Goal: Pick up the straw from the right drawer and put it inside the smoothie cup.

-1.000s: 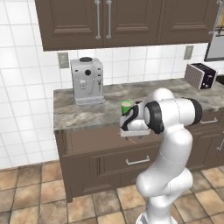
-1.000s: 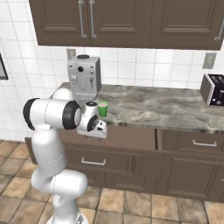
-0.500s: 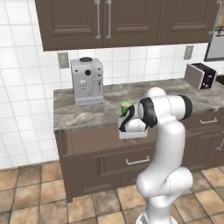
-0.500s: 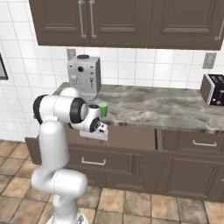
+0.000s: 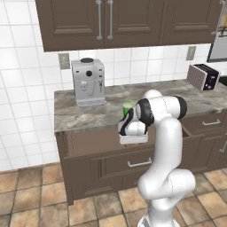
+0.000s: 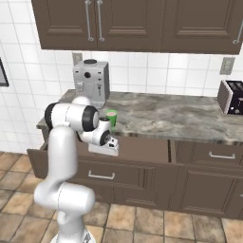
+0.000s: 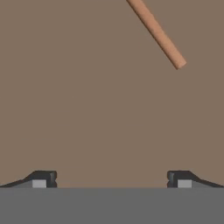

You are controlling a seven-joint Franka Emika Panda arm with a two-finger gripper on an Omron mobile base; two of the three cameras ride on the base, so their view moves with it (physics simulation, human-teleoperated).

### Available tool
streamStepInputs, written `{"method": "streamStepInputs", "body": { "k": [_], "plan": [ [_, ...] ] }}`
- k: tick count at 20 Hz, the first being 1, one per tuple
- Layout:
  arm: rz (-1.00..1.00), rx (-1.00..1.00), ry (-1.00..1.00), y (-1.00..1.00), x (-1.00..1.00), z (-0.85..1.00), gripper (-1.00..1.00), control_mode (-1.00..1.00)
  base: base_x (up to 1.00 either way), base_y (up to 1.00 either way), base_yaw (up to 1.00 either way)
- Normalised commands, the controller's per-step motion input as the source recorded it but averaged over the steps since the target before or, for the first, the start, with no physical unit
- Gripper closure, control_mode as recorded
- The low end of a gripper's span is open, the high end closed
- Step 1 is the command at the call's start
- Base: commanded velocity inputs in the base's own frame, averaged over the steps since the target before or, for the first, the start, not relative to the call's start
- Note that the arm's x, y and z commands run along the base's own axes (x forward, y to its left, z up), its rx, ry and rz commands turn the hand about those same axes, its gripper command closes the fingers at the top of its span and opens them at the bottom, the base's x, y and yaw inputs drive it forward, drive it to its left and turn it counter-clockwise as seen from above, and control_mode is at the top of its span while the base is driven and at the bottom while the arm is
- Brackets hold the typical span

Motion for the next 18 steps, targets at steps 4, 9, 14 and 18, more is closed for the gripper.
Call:
{"method": "streamStepInputs", "body": {
  "k": [4, 9, 14, 18],
  "plan": [
    [0.00, 0.00, 0.18, -0.07, -0.11, -0.25, -1.00, -1.00, 0.00, 0.00, 0.00],
    [0.00, 0.00, 0.16, -0.17, -0.66, -0.25, -1.00, -1.00, 0.00, 0.00, 0.00],
    [0.01, 0.00, 0.06, -0.24, -1.00, -0.12, -1.00, -1.00, 0.00, 0.00, 0.00],
    [0.02, 0.00, -0.02, -0.27, -1.00, 0.00, -1.00, -1.00, 0.00, 0.00, 0.00]
  ]
}}
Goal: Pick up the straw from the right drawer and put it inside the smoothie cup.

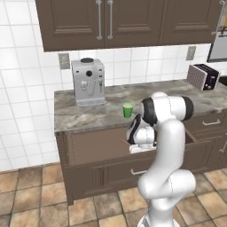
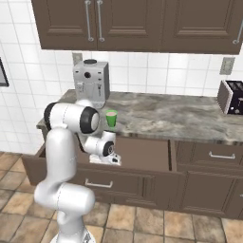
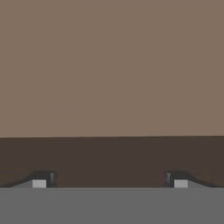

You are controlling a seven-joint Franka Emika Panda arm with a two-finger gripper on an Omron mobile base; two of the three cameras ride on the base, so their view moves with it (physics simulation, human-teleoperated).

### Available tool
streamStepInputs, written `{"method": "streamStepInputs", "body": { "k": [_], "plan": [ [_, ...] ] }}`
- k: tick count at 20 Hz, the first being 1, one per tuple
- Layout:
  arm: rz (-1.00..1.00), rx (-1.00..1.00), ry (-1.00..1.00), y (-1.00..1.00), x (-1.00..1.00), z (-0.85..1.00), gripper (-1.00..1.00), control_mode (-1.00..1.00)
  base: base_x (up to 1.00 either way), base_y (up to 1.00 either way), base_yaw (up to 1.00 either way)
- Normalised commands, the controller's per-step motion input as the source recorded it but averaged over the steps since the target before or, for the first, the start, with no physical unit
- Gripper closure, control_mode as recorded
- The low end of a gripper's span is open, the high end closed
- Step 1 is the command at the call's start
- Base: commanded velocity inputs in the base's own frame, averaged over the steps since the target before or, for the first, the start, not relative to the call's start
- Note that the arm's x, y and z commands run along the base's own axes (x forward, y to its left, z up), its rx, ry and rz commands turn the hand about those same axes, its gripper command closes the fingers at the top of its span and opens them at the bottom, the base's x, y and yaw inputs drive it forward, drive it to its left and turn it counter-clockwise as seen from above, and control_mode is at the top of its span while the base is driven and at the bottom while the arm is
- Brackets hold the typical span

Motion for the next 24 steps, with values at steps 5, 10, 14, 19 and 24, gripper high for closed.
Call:
{"method": "streamStepInputs", "body": {
  "k": [5, 10, 14, 19, 24],
  "plan": [
    [0.03, 0.00, -0.18, -0.16, -0.97, 0.09, -1.00, -1.00, 0.00, 0.00, 0.00],
    [0.03, 0.06, -0.25, -0.11, -0.20, 0.51, -1.00, -1.00, 0.00, 0.00, 0.00],
    [0.01, 0.08, -0.20, 0.00, 0.28, 0.51, -1.00, -1.00, 0.00, 0.00, 0.00],
    [0.04, 0.10, -0.13, 0.00, 0.56, 0.37, -1.00, -1.00, 0.00, 0.00, 0.00],
    [0.04, 0.06, -0.04, 0.00, 0.66, 0.18, -1.00, -1.00, 0.00, 0.00, 0.00]
  ]
}}
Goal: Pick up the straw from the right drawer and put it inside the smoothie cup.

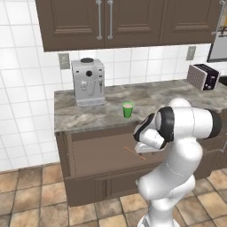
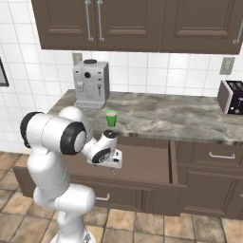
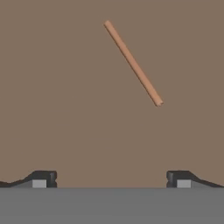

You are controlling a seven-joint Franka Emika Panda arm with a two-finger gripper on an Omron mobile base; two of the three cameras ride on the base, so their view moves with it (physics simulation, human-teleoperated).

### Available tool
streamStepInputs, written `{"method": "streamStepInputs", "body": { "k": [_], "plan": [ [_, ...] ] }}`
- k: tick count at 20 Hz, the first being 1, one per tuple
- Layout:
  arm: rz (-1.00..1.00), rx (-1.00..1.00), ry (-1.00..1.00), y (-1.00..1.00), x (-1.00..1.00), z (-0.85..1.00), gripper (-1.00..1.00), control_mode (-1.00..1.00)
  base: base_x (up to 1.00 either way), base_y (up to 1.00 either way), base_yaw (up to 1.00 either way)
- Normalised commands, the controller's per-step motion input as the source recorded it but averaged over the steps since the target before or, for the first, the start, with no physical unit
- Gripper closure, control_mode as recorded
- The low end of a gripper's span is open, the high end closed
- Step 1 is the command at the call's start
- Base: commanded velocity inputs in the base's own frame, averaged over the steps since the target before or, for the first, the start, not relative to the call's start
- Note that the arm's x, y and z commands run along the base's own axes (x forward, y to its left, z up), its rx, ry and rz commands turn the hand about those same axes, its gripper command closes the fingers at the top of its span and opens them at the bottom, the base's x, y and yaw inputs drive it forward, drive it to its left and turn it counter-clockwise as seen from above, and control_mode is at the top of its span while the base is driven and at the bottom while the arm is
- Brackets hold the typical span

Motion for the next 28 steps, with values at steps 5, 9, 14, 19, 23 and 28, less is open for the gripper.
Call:
{"method": "streamStepInputs", "body": {
  "k": [5, 9, 14, 19, 23, 28],
  "plan": [
    [0.05, 0.01, 0.01, 0.00, 0.60, 0.01, -1.00, -1.00, 0.00, 0.00, 0.00],
    [0.07, 0.00, 0.01, -0.01, 0.32, 0.00, -1.00, -1.00, 0.00, 0.00, 0.00],
    [0.03, 0.00, 0.00, 0.00, 0.22, -0.03, -1.00, -1.00, 0.00, 0.00, 0.00],
    [0.00, -0.02, 0.00, 0.00, 0.10, -0.23, -1.00, -1.00, 0.00, 0.00, 0.00],
    [0.00, -0.08, 0.00, 0.00, 0.02, -0.37, -1.00, -1.00, 0.00, 0.00, 0.00],
    [0.00, -0.11, 0.00, 0.02, 0.01, -0.35, -1.00, -1.00, 0.00, 0.00, 0.00]
  ]
}}
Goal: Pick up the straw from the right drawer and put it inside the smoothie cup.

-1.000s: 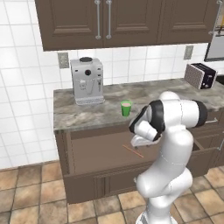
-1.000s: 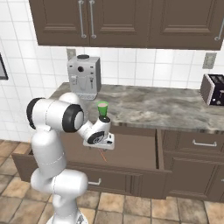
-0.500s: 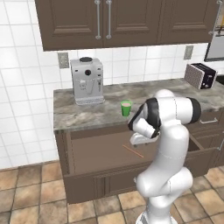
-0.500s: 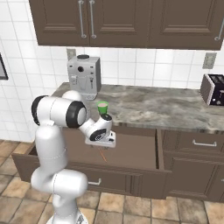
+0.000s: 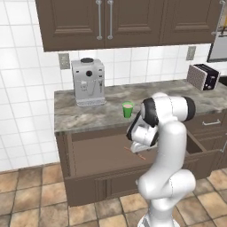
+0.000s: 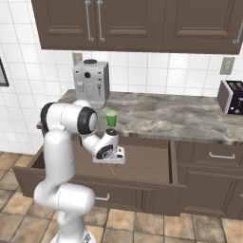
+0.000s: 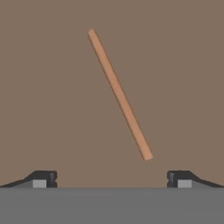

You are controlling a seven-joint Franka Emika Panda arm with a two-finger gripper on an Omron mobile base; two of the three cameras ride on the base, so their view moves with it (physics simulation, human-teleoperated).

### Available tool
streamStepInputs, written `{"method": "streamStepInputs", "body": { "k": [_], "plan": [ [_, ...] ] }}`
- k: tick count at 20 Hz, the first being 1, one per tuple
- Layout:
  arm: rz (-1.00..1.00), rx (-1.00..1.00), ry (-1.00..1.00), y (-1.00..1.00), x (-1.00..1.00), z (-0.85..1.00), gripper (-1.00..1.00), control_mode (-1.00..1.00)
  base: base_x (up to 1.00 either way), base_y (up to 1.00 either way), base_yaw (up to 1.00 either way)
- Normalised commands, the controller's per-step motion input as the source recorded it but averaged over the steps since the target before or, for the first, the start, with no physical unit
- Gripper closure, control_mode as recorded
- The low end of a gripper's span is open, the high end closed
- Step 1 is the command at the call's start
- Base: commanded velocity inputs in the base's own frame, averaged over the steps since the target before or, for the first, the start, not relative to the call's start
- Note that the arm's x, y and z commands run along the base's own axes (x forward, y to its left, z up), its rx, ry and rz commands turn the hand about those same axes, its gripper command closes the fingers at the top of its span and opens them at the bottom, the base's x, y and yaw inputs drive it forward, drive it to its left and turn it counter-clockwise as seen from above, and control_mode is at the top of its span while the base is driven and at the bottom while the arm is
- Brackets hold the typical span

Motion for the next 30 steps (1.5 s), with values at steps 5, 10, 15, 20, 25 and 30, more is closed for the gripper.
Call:
{"method": "streamStepInputs", "body": {
  "k": [5, 10, 15, 20, 25, 30],
  "plan": [
    [0.00, -0.06, 0.00, 0.03, 0.07, -0.21, -1.00, -1.00, 0.00, 0.00, 0.00],
    [0.00, 0.00, 0.00, 0.00, 0.16, -0.02, -1.00, -1.00, 0.00, 0.00, 0.00],
    [0.00, 0.00, 0.00, 0.00, 0.20, -0.07, -1.00, -1.00, 0.00, 0.00, 0.00],
    [0.00, 0.00, 0.00, 0.00, 0.14, -0.18, -1.00, -1.00, 0.00, 0.00, 0.00],
    [0.00, 0.00, 0.00, 0.00, 0.11, -0.21, -1.00, -1.00, 0.00, 0.00, 0.00],
    [0.00, 0.00, 0.00, 0.00, 0.12, -0.21, -1.00, -1.00, 0.00, 0.00, 0.00]
  ]
}}
